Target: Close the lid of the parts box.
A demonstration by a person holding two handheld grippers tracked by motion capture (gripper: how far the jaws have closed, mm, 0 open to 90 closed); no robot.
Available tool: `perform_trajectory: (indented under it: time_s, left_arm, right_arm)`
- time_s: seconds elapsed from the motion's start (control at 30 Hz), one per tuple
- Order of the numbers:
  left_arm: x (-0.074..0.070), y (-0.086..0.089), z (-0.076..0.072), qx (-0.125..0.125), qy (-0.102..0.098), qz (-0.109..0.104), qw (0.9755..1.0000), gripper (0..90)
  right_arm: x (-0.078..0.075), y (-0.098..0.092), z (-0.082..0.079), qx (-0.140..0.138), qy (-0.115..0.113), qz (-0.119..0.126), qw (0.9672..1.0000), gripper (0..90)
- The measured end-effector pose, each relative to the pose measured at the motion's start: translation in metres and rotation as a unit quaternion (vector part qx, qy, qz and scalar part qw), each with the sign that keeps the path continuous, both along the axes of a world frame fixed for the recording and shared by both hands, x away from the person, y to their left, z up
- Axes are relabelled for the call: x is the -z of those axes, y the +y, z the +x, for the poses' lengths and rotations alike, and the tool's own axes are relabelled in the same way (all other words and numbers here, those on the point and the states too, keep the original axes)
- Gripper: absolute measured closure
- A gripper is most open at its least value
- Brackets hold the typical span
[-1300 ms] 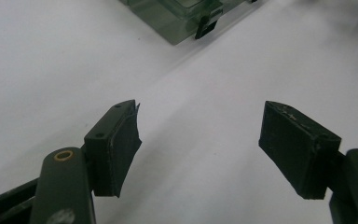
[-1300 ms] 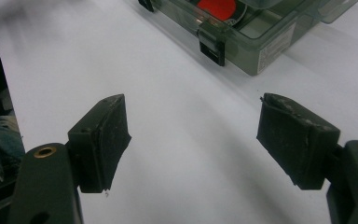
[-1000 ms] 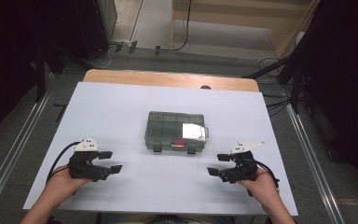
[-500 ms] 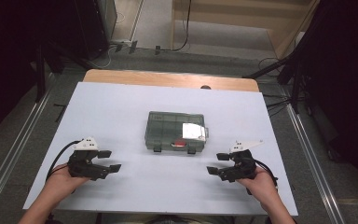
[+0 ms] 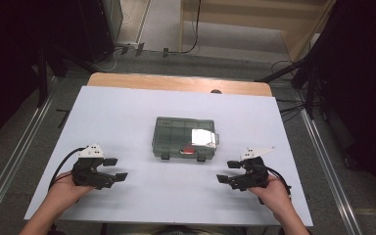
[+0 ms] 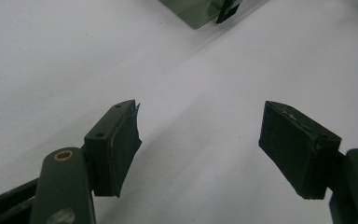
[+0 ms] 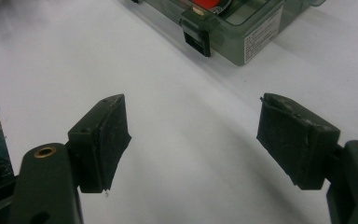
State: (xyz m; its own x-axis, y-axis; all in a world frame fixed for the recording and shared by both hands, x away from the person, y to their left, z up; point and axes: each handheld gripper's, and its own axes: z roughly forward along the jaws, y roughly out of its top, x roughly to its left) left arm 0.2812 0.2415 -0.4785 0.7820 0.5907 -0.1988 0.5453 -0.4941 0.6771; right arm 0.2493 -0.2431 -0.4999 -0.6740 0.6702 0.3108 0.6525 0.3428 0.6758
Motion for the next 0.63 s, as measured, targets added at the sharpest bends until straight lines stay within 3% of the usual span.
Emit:
perform_trajectory:
  time_s: [0.63]
  left_arm:
    - [0.0005, 0.0, -0.0001, 0.0, 0.002, 0.003, 1.0, 28.1]
  right_arm:
    - [0.0003, 0.0012, -0.0006, -0.005, 0.001, -0.007, 1.0, 25.8]
